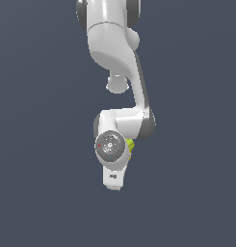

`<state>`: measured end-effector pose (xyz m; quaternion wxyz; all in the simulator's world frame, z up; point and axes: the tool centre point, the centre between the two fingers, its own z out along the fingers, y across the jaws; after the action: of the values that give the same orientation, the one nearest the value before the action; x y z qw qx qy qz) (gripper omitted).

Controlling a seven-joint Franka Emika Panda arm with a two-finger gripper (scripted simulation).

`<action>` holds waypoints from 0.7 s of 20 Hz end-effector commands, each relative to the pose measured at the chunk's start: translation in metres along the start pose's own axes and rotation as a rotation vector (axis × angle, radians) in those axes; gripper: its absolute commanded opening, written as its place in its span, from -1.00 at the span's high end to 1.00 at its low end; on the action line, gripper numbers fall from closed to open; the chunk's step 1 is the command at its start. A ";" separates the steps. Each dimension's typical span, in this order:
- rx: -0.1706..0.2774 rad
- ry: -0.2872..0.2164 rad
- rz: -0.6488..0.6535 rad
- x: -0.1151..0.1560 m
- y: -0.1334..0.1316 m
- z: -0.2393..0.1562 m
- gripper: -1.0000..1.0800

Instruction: Pick up a designated object from a clutter of objects.

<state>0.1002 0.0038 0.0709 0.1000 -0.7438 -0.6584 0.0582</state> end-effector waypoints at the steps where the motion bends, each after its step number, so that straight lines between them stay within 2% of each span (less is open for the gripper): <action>1: -0.001 0.000 -0.001 0.000 0.000 0.005 -0.23; 2: -0.001 0.000 -0.001 0.000 0.000 0.005 -0.23; 3: -0.001 0.000 -0.001 0.000 0.000 0.005 1.00; 14: -0.001 0.000 -0.001 0.000 0.000 0.005 1.00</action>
<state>0.0991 0.0040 0.0662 0.0997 -0.7437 -0.6586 0.0577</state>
